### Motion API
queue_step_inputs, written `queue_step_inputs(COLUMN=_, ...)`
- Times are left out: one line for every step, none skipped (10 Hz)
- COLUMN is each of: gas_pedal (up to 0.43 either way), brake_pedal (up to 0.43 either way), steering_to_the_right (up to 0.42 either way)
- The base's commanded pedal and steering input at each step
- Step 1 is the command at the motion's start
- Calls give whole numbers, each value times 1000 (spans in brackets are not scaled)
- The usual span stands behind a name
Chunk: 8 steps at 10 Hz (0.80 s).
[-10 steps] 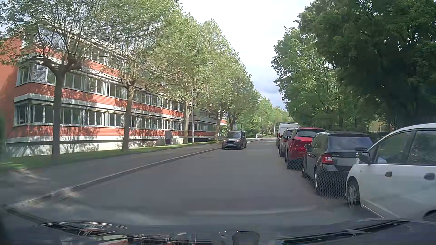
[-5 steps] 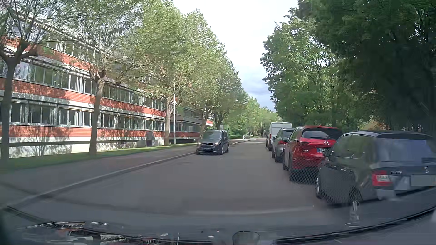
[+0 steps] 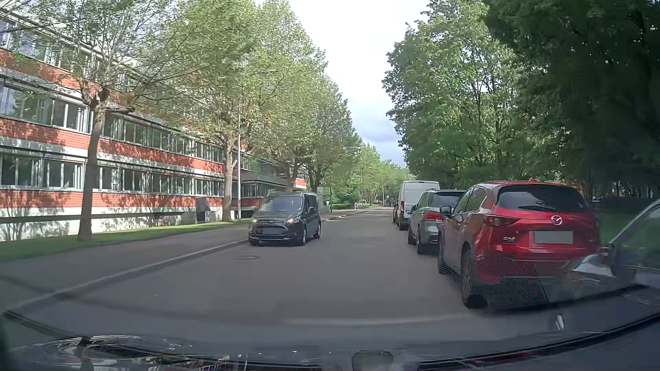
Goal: Follow the waypoints while adhering to traffic rules and regulations
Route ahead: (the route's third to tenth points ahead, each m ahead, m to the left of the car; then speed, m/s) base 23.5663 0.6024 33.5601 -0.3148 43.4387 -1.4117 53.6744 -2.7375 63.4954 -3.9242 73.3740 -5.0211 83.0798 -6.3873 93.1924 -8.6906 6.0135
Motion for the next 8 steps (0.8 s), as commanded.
queue_step_inputs(gas_pedal=87, brake_pedal=0, steering_to_the_right=33)
queue_step_inputs(gas_pedal=87, brake_pedal=0, steering_to_the_right=30)
queue_step_inputs(gas_pedal=87, brake_pedal=0, steering_to_the_right=30)
queue_step_inputs(gas_pedal=87, brake_pedal=0, steering_to_the_right=30)
queue_step_inputs(gas_pedal=87, brake_pedal=0, steering_to_the_right=28)
queue_step_inputs(gas_pedal=87, brake_pedal=0, steering_to_the_right=22)
queue_step_inputs(gas_pedal=87, brake_pedal=0, steering_to_the_right=19)
queue_step_inputs(gas_pedal=87, brake_pedal=0, steering_to_the_right=19)
